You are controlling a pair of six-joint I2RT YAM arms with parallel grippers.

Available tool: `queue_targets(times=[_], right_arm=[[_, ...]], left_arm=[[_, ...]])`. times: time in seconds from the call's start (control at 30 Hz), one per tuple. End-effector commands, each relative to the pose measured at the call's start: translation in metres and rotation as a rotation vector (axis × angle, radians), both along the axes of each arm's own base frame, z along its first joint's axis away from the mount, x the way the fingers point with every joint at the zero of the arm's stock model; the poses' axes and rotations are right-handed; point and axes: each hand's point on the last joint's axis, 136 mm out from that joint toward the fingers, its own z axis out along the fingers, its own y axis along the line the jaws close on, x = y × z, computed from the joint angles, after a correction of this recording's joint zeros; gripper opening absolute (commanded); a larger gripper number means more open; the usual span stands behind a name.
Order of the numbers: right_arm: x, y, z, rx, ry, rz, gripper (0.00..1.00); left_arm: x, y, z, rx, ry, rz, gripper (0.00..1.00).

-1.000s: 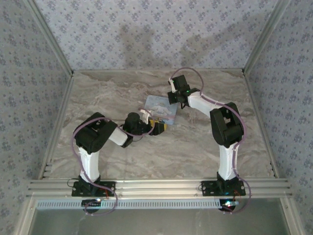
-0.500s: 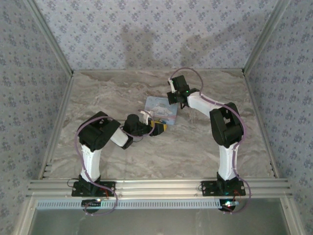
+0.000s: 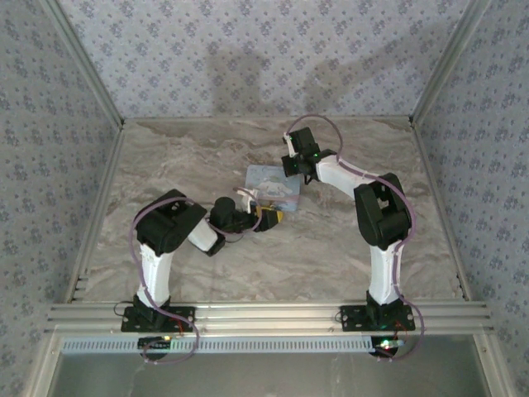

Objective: Unlock the padlock with the key

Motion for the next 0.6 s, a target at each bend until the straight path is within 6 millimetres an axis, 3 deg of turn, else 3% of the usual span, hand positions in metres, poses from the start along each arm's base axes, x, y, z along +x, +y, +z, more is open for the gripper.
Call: queue_targets(times=[0.0, 0.3, 0.57], right_arm=[[-0.012, 0.001, -0.015, -0.024, 0.044, 0.010, 0.00], [-0.014, 0.001, -0.015, -0.024, 0.045, 0.010, 0.00], [-0.014, 0.000, -0.012, -0.022, 0.034, 0.007, 0.00]], left_arm=[[-0.004, -0.001, -0.006, 0.002, -0.007, 0.022, 0.78], [-0.013, -0.011, -0.018, 0.037, 0.043, 0.023, 0.79], [-0.022, -0.009, -0.022, 0.017, 0.091, 0.038, 0.69]])
